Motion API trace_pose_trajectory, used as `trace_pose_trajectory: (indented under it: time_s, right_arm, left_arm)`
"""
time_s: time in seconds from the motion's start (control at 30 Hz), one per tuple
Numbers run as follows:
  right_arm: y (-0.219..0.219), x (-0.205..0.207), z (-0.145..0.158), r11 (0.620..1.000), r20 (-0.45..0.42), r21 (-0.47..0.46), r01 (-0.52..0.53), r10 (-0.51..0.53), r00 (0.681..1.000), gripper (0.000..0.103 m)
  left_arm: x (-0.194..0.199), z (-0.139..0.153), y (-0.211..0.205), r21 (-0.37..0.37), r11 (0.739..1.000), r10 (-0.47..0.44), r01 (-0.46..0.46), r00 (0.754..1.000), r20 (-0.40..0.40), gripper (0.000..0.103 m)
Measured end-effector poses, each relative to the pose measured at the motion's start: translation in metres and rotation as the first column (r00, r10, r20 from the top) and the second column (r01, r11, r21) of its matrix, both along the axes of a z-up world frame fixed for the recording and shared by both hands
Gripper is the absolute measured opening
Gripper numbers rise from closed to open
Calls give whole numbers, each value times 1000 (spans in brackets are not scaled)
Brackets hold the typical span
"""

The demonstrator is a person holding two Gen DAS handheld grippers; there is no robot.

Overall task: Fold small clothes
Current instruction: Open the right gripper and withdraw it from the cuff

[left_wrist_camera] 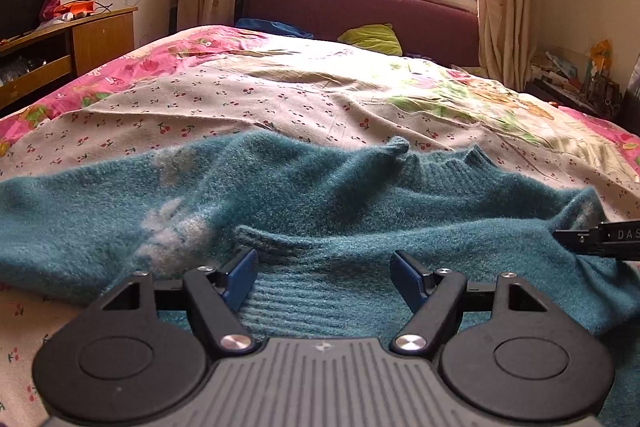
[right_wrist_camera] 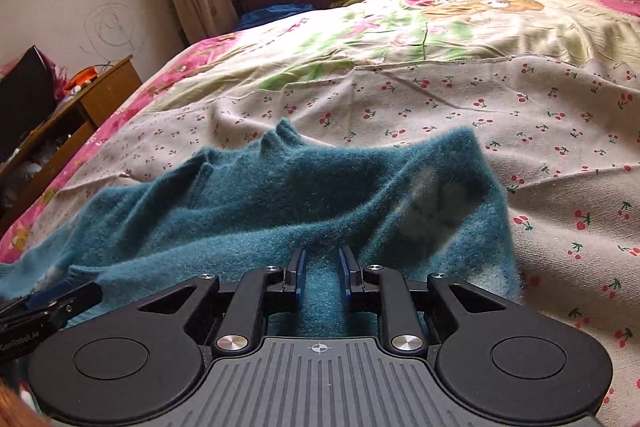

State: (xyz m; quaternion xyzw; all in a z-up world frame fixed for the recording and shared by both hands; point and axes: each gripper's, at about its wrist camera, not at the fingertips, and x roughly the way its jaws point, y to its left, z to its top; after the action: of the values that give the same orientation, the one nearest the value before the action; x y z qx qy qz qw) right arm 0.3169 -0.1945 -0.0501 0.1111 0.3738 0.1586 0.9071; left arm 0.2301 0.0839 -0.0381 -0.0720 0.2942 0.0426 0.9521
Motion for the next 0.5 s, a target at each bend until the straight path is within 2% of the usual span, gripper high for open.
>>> trace_pose_trajectory:
  time_s: [0.13, 0.27, 0.4, 0.5]
  right_arm:
    - [0, -3, -4, 999, -5, 34, 22, -22, 1000, 19]
    - [-2, -6, 1, 999, -6, 37, 11, -11, 1000, 19]
    - [-14, -16, 18, 996, 88, 38, 77, -80, 993, 19]
    - [-27, -18, 22, 983, 140, 43, 179, -183, 973, 19]
  left_arm:
    - [8, 9, -10, -19, 998, -57, 57, 998, 30, 85]
    - [20, -16, -9, 32, 999, -38, 41, 997, -69, 84]
    - [8, -16, -13, 102, 993, -50, 55, 998, -46, 84]
    - [7, -15, -13, 104, 993, -46, 51, 998, -50, 84]
